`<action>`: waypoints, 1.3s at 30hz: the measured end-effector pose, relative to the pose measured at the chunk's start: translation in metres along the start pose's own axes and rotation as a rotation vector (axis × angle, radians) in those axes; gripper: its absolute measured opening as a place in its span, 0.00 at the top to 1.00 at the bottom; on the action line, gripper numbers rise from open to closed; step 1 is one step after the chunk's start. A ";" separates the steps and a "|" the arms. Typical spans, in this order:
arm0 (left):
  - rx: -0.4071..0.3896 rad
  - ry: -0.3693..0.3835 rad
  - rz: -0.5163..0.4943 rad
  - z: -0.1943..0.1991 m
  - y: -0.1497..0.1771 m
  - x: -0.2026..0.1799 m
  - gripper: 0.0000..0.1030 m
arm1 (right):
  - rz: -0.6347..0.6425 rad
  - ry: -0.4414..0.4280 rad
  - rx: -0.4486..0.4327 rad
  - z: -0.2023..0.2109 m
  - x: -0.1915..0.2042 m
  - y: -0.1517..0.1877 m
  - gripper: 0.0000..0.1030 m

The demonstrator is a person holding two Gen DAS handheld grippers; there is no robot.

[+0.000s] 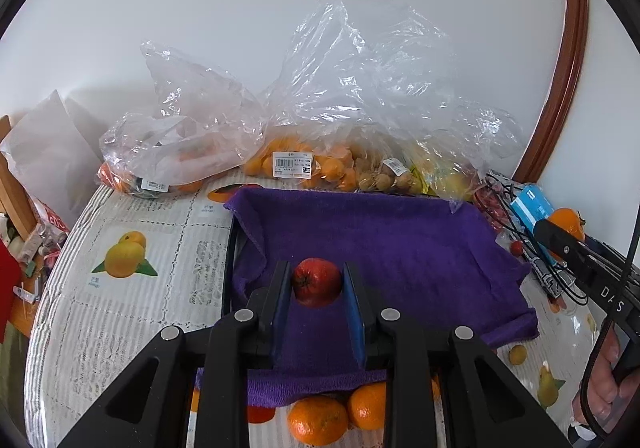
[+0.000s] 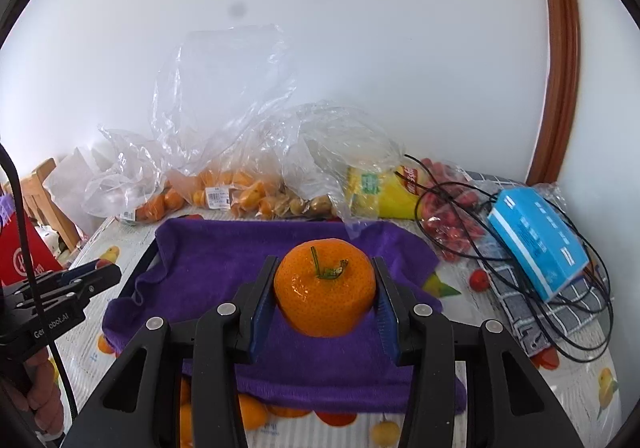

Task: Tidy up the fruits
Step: 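Carry the apple and orange over the purple towel tray and release both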

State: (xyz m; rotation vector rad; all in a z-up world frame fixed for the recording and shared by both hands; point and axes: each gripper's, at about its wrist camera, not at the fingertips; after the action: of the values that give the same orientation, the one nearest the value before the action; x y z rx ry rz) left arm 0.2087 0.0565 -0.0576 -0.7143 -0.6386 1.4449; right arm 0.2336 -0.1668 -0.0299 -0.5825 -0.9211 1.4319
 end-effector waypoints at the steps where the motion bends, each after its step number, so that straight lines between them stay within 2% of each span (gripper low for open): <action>1: 0.001 -0.001 -0.002 -0.003 -0.001 0.001 0.76 | 0.000 -0.003 0.000 -0.003 0.001 -0.002 0.57; 5: 0.008 -0.005 0.016 -0.018 -0.006 0.006 0.76 | 0.001 -0.011 0.003 -0.019 0.002 -0.005 0.57; 11: 0.040 -0.007 0.030 -0.043 0.003 0.010 0.76 | -0.013 -0.017 0.077 -0.049 -0.009 0.012 0.57; 15: 0.071 -0.001 0.029 -0.053 0.011 0.010 0.76 | -0.018 -0.002 0.097 -0.061 -0.014 0.021 0.57; 32: 0.146 0.029 0.044 -0.067 0.020 0.004 0.76 | -0.022 0.011 0.170 -0.089 -0.018 0.040 0.57; 39: 0.149 0.036 0.040 -0.067 0.019 0.003 0.76 | -0.018 0.018 0.195 -0.097 -0.017 0.044 0.57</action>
State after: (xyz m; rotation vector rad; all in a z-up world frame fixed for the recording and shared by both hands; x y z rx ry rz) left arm 0.2483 0.0565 -0.1155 -0.6373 -0.4853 1.4959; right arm 0.2892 -0.1613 -0.1221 -0.4393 -0.7599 1.4781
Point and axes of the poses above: each gripper's, at about its wrist camera, not at the fingertips, and z roughly against the way its jaws point, x to its left, y to its underside, and after that the axes turned 8 degrees about -z, right-handed
